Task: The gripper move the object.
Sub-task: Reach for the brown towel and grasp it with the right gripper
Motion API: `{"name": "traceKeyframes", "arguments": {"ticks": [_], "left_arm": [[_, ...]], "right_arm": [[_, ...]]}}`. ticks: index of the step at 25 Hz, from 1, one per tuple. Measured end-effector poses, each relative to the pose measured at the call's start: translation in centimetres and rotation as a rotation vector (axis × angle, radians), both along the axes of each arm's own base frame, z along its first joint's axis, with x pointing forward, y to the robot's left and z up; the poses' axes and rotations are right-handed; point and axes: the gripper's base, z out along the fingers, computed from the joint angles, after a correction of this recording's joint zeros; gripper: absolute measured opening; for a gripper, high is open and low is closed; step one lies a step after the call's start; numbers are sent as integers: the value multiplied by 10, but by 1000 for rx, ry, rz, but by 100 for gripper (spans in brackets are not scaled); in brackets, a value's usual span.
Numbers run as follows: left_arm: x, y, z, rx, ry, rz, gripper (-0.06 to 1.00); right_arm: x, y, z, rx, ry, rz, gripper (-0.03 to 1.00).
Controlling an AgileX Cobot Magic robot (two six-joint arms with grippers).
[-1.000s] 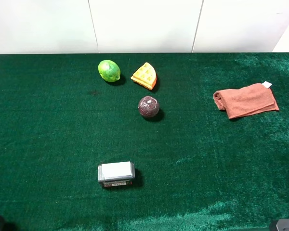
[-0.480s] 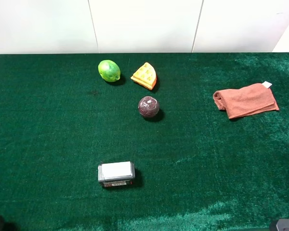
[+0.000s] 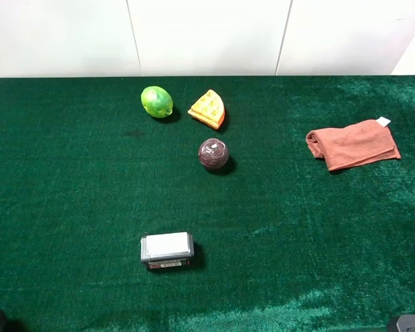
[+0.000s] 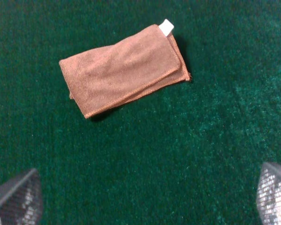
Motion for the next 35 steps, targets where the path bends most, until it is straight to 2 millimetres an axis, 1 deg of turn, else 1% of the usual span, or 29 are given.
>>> {"name": "traceKeyframes", "arguments": {"ticks": [9,17,23,28,32,33,35], "left_arm": [[0,0,0,0,0,0,99],[0,0,0,0,0,0,99],[0,0,0,0,0,0,99],[0,0,0,0,0,0,99],[0,0,0,0,0,0,99],[0,0,0,0,0,0,99],[0,0,0,0,0,0,99]], "right_arm": [[53,-3,11,17,120,1,70],[106,-6,10,20,216,2,70],[147,-10,3,4,275,9,70],[178,-13,-9,-6,312,9,70],[201,-15,-18,-11,339,10,70],[201,-15,-18,-11,339,10,70],[213,-16,-23,-15,343,11,70]]}}
